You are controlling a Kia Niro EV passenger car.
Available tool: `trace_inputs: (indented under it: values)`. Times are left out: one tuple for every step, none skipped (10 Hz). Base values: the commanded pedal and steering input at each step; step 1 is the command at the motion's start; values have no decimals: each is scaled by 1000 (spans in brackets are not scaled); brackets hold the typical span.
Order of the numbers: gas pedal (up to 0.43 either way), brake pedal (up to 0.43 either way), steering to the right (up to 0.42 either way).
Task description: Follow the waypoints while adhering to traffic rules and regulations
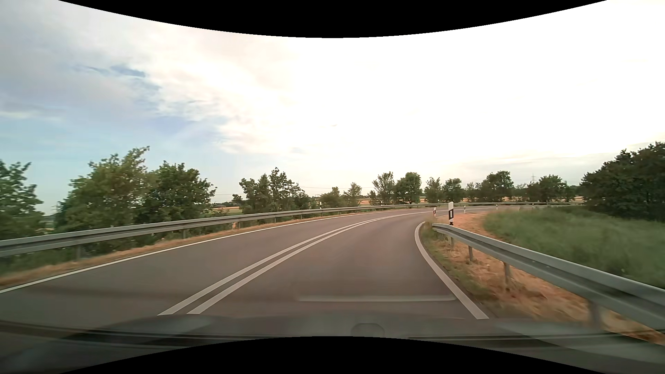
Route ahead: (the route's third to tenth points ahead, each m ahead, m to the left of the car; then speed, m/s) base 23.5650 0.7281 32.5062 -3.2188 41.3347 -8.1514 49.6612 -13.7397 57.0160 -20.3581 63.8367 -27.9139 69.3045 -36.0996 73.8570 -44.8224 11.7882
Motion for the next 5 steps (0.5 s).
trace_inputs:
  values:
    - [138, 0, 61]
    - [118, 0, 63]
    - [118, 0, 65]
    - [118, 0, 65]
    - [118, 0, 65]
